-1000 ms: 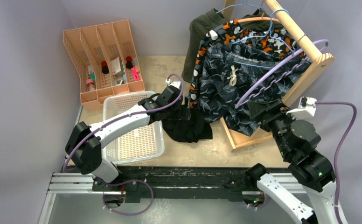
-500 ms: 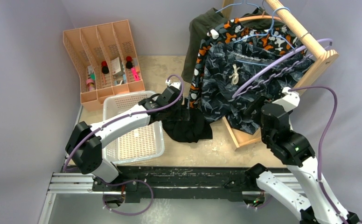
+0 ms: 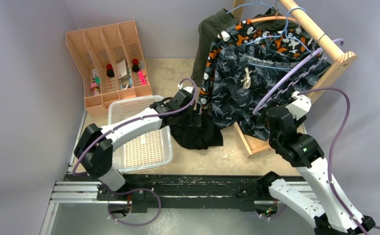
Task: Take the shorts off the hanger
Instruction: Adjust the clothes rod at the corner of the board, then pick up the shorts at the center of the board.
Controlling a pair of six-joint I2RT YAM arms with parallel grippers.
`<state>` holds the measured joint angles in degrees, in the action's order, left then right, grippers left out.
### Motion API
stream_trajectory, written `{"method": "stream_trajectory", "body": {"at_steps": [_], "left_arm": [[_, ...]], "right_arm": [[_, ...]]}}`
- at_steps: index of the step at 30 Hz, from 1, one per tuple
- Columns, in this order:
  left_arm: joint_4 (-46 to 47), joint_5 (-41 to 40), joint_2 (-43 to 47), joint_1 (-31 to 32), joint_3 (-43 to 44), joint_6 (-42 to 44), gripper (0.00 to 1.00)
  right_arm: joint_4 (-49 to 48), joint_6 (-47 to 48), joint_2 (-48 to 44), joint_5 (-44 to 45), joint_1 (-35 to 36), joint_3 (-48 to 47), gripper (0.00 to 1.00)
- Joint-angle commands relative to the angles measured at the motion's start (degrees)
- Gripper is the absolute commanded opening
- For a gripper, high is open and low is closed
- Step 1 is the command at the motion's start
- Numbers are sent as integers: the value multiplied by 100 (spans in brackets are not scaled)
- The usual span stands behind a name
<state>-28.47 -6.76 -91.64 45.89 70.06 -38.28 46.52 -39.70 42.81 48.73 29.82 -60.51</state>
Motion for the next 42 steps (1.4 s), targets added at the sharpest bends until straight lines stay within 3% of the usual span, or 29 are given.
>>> {"method": "stream_trajectory", "body": {"at_steps": [1, 11, 23, 32, 39, 42], "left_arm": [[78, -144, -86, 65, 385, 245, 84], [99, -125, -168, 122, 394, 215, 84], [96, -227, -504, 221, 476, 512, 87], [79, -259, -1270, 457, 823, 679, 88], [-254, -1548, -2217, 469, 890, 511, 88], [74, -1617, -2368, 474, 648, 496, 75]], "right_arm": [[289, -569, 118, 275, -42, -42, 78], [-202, 63, 166, 289, -557, 79, 77], [-1437, 1447, 422, -1074, -2096, 239, 77], [-1487, 1138, 368, -2272, -2253, 383, 83], [-1248, 552, -38, -3497, -2253, 786, 91], [-1204, 611, -327, -3550, -2253, 879, 92]]}}
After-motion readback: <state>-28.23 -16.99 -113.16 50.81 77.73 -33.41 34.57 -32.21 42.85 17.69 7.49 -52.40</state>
